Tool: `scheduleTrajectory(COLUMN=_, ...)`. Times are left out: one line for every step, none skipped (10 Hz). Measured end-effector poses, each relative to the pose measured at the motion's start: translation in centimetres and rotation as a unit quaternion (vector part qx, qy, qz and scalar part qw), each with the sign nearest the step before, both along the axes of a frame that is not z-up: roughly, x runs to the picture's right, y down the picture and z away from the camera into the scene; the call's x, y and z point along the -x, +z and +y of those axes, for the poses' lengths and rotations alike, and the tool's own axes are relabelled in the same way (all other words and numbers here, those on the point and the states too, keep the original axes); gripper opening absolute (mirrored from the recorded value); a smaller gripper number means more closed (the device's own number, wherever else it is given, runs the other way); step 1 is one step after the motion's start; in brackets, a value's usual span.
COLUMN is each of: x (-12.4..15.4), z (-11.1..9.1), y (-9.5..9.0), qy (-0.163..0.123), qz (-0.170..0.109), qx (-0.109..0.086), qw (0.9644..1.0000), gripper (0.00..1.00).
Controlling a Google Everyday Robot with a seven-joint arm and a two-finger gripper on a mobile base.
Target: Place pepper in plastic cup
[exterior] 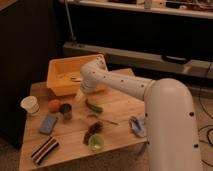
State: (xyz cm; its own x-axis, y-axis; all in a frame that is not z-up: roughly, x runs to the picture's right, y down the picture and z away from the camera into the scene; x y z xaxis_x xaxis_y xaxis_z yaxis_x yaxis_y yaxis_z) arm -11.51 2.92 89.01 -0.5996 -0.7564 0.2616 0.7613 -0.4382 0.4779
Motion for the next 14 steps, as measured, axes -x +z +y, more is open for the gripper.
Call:
scheduleTrajectory(x=0.3, z=0.6, y=1.0, qy=-0.004, qz=-0.001, qx=0.009, qw=1.0000, gripper=0.80)
scheduleTrajectory(x=0.7, z=0.8, y=1.3, qy=-0.006, qz=-0.004, qx=0.012, qw=0.9999, gripper=0.80)
scheduleTrajectory(x=0.8, z=1.2, y=1.6, qy=-0.008, qz=-0.004, qx=0.018, qw=0.9998, gripper=0.80)
scheduleTrajectory(x=0.8, z=1.9, y=2.0, qy=-0.010, qz=-0.006, qx=0.024, qw=0.9996, gripper=0.80)
scheduleTrajectory(x=1.1, z=2.6, y=2.2, qy=-0.013, qz=-0.009, qx=0.029, qw=0.9994, gripper=0.80)
scheduleTrajectory(x=1.6, z=3.0, y=2.3, qy=-0.015, qz=-0.012, qx=0.033, qw=0.9993, gripper=0.80)
scheduleTrajectory(x=1.7, z=3.7, y=2.7, qy=-0.015, qz=-0.013, qx=0.040, qw=0.9990, gripper=0.80)
scheduleTrajectory(x=1.7, z=4.3, y=3.1, qy=-0.015, qz=-0.013, qx=0.045, qw=0.9988, gripper=0.80)
scheduleTrajectory(x=1.7, z=4.9, y=3.5, qy=-0.014, qz=-0.012, qx=0.050, qw=0.9986, gripper=0.80)
scheduleTrajectory(x=1.8, z=5.3, y=3.8, qy=-0.015, qz=-0.012, qx=0.053, qw=0.9984, gripper=0.80)
scheduleTrajectory(x=2.0, z=5.8, y=4.2, qy=-0.015, qz=-0.013, qx=0.057, qw=0.9982, gripper=0.76)
scheduleTrajectory(x=2.0, z=6.0, y=4.3, qy=-0.016, qz=-0.012, qx=0.059, qw=0.9980, gripper=0.70)
scheduleTrajectory(x=2.0, z=6.0, y=4.4, qy=-0.016, qz=-0.011, qx=0.060, qw=0.9980, gripper=0.62)
scheduleTrajectory(x=1.9, z=6.1, y=4.6, qy=-0.013, qz=-0.009, qx=0.061, qw=0.9980, gripper=0.51)
